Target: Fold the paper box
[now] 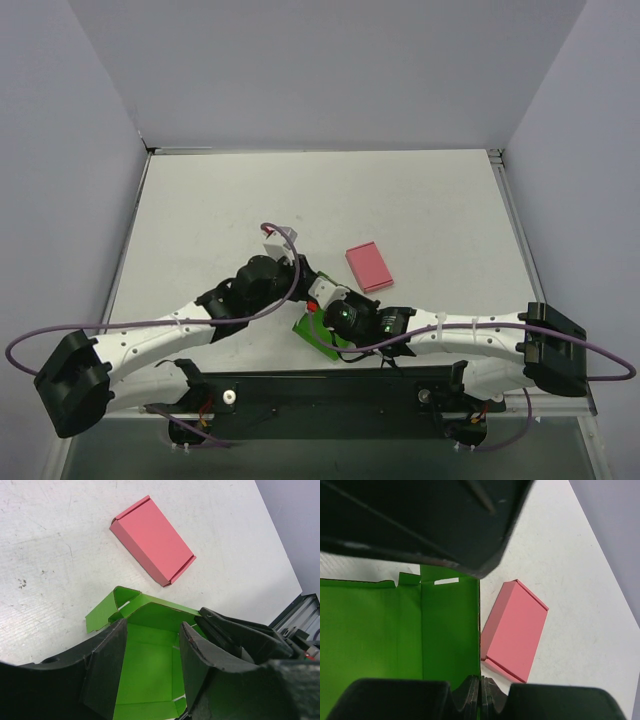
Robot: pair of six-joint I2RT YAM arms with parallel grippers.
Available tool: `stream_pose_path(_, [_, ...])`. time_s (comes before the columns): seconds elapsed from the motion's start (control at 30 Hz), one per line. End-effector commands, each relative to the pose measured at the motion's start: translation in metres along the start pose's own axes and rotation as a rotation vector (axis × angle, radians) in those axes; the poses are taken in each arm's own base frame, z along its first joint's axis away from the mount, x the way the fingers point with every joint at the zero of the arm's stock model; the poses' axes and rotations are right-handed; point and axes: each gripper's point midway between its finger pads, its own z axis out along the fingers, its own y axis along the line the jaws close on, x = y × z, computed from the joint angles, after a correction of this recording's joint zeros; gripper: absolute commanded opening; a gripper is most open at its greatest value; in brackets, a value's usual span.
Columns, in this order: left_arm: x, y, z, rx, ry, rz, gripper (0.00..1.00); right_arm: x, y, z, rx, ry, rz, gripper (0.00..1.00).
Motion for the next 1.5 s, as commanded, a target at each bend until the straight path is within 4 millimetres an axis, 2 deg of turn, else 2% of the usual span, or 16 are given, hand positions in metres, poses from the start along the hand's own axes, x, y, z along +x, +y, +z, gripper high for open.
stream_pose_path(0.0, [-0.027, -0.009, 0.008, -0.012, -0.032, -0.034, 0.57, -0.006, -0.010, -0.005, 0.046, -0.028, 0.015, 0.00])
stream_pose_path(0.3, [-0.018, -0.017, 0.038, 0.010, 0.039, -0.028, 0.59, -0.004, -0.006, -0.003, 0.039, -0.019, -0.001, 0.00])
stream_pose_path(0.5, [-0.007, -0.010, 0.046, -0.010, 0.070, -0.030, 0.58, -0.004, -0.005, -0.003, 0.037, -0.020, -0.003, 0.00])
stream_pose_path(0.7, [-0.004, -0.009, 0.053, -0.013, 0.073, -0.038, 0.54, -0.003, -0.003, -0.002, 0.038, -0.019, -0.017, 0.00])
stream_pose_path(0.9, [0.006, -0.003, 0.057, -0.029, 0.093, -0.050, 0.51, -0.003, -0.002, -0.002, 0.037, -0.021, -0.028, 0.00])
stream_pose_path(1.13, [0.017, 0.004, 0.056, -0.038, 0.111, -0.063, 0.42, -0.004, 0.000, -0.002, 0.047, -0.013, -0.048, 0.00])
stream_pose_path(1.47, [0.039, 0.018, 0.051, -0.044, 0.130, -0.093, 0.39, -0.004, 0.000, -0.002, 0.052, -0.010, -0.050, 0.08])
